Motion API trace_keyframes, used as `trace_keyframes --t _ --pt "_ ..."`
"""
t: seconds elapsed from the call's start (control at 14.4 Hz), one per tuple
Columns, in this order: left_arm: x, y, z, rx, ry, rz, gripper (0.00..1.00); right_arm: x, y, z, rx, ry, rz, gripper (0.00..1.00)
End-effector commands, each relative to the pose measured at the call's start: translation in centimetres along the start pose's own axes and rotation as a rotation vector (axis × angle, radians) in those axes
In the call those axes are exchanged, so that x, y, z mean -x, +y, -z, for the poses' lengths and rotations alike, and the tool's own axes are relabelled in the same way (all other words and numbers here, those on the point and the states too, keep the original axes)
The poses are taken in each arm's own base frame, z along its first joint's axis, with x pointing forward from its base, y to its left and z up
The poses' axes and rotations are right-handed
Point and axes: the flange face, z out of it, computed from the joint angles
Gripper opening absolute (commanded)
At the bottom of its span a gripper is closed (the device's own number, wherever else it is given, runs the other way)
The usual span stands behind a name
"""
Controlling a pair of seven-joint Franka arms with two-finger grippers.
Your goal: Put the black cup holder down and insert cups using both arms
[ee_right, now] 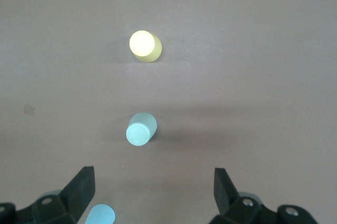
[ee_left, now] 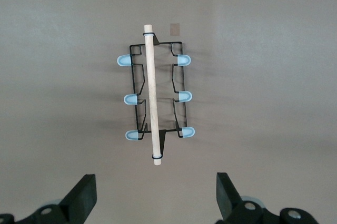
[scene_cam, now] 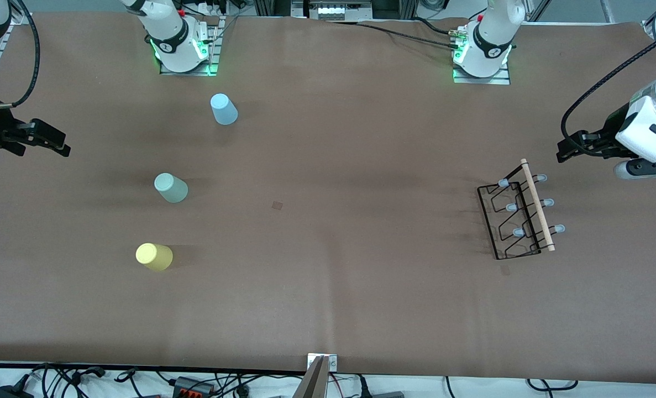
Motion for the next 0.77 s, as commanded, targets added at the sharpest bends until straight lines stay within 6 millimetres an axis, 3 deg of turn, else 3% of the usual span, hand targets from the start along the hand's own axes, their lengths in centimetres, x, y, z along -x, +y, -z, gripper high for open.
trace_keyframes --t 0.0,0.7 --pt "-0.18 -0.08 0.55 -0.005 -0.004 0.006 1.0 0.82 0.17 0.04 0.013 -0.009 0.016 1.0" --pt "-0.19 -0.16 0.54 -0.005 -0.004 -0.031 1.0 0.43 0.11 -0.57 0.014 -0.011 0.018 1.0"
